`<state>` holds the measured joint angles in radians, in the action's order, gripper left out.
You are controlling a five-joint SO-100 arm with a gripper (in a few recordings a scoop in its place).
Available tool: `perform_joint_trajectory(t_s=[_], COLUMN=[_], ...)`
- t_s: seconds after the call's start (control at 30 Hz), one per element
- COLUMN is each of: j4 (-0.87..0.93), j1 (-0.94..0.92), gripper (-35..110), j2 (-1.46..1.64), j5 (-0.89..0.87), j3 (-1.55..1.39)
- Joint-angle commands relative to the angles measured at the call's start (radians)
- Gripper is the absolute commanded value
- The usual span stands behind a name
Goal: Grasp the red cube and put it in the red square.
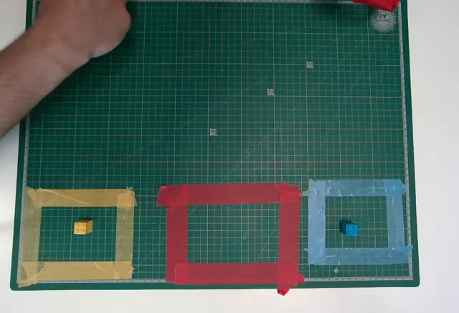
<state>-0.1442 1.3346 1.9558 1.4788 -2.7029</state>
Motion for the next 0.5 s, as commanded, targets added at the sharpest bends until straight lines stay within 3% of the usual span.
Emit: perform_joint_trajectory(t_s=[0.0,0.2,0.47], j4=[-0.015,0.049,0.052], j1=[-0.023,-0.117,-0.402], gripper=[-1,-1,-1], j2=[0.232,0.437,0.652], j5=[0.005,0.002,0.005], j3=[-0.081,-0.141,-0.199])
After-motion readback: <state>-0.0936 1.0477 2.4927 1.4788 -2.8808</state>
